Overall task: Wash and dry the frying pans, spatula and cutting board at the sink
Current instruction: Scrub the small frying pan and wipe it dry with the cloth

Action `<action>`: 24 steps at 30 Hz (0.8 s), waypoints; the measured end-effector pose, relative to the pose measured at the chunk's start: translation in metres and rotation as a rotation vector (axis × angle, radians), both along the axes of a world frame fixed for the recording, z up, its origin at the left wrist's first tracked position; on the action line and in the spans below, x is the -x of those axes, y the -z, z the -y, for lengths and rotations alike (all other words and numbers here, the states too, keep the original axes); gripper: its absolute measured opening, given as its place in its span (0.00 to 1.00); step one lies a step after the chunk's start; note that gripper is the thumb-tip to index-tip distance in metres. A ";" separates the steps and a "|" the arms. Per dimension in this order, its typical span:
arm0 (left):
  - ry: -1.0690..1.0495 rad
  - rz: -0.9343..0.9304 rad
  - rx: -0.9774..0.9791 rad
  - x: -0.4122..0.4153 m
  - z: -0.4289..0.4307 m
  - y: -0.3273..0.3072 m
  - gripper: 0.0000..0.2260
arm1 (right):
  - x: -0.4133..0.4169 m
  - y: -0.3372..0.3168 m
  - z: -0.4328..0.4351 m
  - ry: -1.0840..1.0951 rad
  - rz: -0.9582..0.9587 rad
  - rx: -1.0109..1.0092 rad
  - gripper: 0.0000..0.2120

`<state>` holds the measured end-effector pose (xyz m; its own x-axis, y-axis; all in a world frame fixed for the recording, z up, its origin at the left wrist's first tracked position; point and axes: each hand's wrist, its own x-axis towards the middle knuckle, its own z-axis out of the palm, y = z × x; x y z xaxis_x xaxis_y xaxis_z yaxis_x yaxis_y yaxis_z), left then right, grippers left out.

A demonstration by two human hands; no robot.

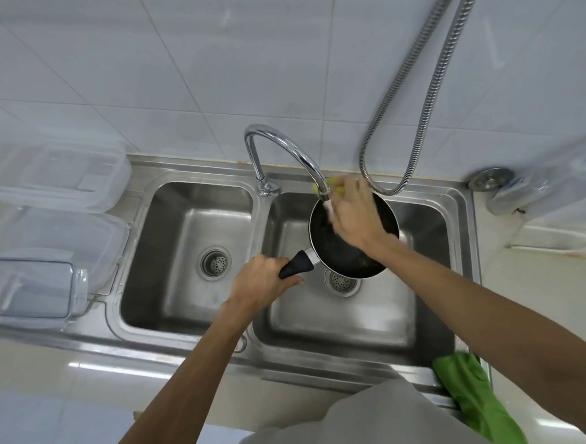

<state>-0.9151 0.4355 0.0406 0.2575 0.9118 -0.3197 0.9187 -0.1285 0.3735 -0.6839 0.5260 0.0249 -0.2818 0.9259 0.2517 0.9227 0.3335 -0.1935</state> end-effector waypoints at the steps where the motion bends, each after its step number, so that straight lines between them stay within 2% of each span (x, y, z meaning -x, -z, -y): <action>1: 0.016 -0.016 -0.019 -0.002 -0.002 -0.001 0.18 | 0.012 0.000 0.012 -0.140 0.020 0.000 0.19; 3: 0.058 -0.059 -0.075 -0.007 -0.006 -0.003 0.17 | 0.028 0.000 0.035 -0.411 0.044 0.029 0.20; 5: 0.097 -0.107 -0.123 -0.012 -0.009 -0.007 0.17 | 0.029 0.000 0.041 -0.500 0.058 0.049 0.18; 14: 0.082 -0.205 -0.246 -0.026 -0.025 -0.027 0.11 | 0.024 -0.027 0.015 -0.355 0.231 0.032 0.16; 18: 0.061 -0.211 -0.213 -0.024 -0.023 -0.029 0.08 | 0.023 -0.035 0.017 -0.256 0.303 -0.024 0.17; 21: 0.058 -0.197 -0.151 -0.020 -0.016 -0.023 0.09 | 0.023 -0.033 0.023 -0.199 0.273 -0.043 0.17; 24: 0.057 -0.180 -0.088 -0.015 -0.007 -0.018 0.07 | 0.012 -0.029 0.028 -0.131 0.135 -0.066 0.15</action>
<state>-0.9003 0.4425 0.0591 0.2551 0.9240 -0.2850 0.9600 -0.2069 0.1885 -0.6959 0.4984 0.0543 -0.4338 0.8618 0.2628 0.8868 0.4600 -0.0444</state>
